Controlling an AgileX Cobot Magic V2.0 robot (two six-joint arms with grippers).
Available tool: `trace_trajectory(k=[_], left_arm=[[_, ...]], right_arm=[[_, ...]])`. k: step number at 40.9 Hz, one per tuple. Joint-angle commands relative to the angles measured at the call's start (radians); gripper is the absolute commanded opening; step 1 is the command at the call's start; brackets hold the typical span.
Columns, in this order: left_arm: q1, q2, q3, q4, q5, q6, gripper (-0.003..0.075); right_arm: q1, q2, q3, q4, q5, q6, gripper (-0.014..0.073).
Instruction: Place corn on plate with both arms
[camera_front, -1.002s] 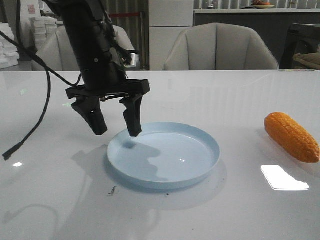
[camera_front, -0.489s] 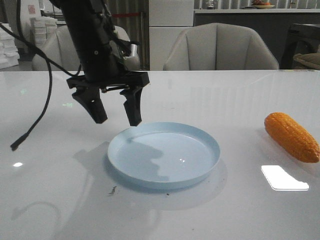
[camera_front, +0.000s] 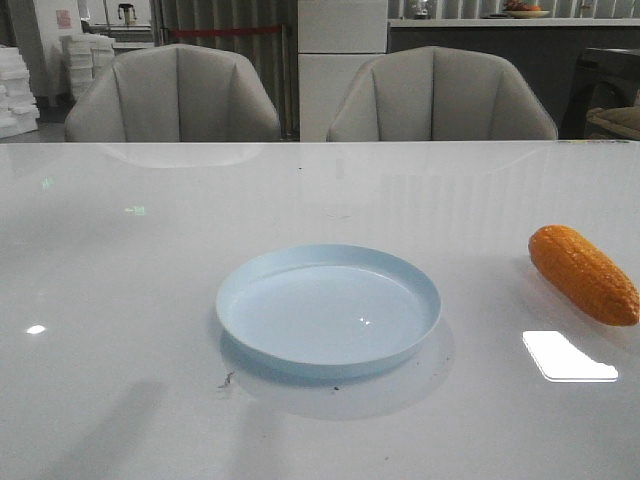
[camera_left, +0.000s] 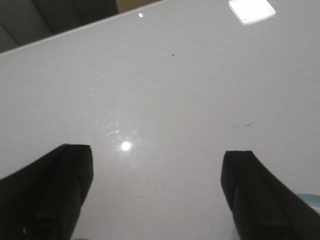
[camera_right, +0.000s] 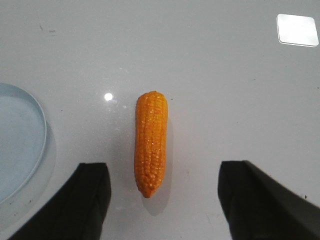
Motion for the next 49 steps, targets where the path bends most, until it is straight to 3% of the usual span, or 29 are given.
trace_trajectory(k=[1, 10, 20, 27, 40, 49], left_arm=[[0.003, -0.178, 0.183, 0.101, -0.199, -0.099, 0.0581], [0.087, -0.479, 0.671, 0.149, -0.516, -0.21, 0.0581], [0.392, -0.779, 0.951, 0.156, -0.54, -0.234, 0.0581], [0.509, -0.911, 1.018, 0.204, -0.542, -0.234, 0.0581], [0.514, -0.946, 1.035, 0.195, -0.533, -0.234, 0.0581], [0.514, -0.946, 1.035, 0.195, -0.533, -0.234, 0.0581]], right_arm=[[-0.001, 0.067, -0.137, -0.004, 0.029, -0.003, 0.056], [-0.001, 0.288, -0.39, -0.004, 0.192, -0.003, 0.056], [-0.001, 0.546, -0.578, -0.004, 0.295, -0.013, 0.056], [-0.001, 0.678, -0.625, -0.003, 0.299, -0.013, 0.056], [0.002, 0.833, -0.625, 0.006, 0.308, -0.02, 0.056], [0.015, 0.872, -0.625, 0.055, 0.303, -0.096, 0.056]])
